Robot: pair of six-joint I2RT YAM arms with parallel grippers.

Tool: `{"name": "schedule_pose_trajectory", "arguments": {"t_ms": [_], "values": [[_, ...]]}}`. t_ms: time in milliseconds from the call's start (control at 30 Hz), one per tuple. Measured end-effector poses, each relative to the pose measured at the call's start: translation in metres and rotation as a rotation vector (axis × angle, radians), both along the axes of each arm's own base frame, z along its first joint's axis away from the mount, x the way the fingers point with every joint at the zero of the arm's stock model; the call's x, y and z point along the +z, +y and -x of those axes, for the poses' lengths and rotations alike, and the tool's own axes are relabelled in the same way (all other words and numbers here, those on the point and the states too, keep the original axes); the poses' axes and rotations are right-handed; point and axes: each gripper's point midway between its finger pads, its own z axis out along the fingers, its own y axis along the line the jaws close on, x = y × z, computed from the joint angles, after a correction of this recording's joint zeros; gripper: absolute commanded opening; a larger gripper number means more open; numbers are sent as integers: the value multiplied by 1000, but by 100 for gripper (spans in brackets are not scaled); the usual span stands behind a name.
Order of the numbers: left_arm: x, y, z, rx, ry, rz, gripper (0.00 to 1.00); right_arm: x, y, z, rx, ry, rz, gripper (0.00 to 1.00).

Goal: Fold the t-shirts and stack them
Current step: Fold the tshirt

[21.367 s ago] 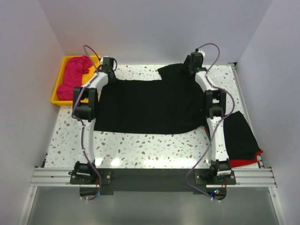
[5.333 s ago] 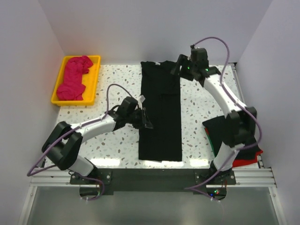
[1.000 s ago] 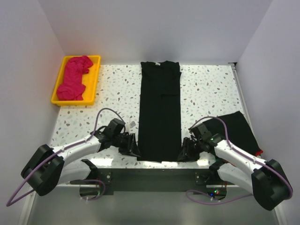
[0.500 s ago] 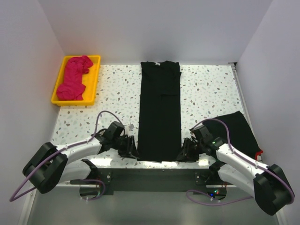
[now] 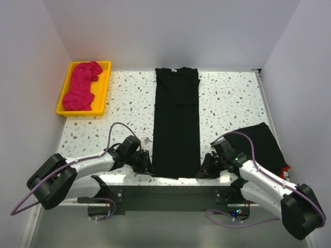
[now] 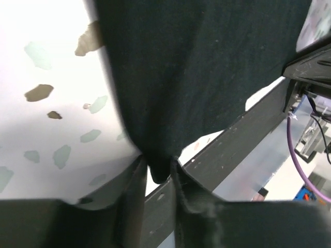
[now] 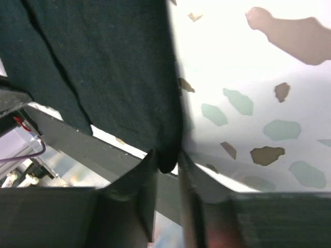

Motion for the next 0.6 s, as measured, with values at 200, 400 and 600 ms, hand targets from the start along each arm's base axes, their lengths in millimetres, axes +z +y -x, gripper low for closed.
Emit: {"name": "schedule_pose_trajectory", "arguments": {"t_ms": [200,400,600], "values": [[-4,0,1,16,-5,-29,0,-2,-1,1,4,-3,2,0],[-3,-3,8,9,-30,-48,0,0,-4,7,17,-41,-14,0],[-2,3,23,16,-35,-59,0,5,-4,21,55,-73,-38,0]]}}
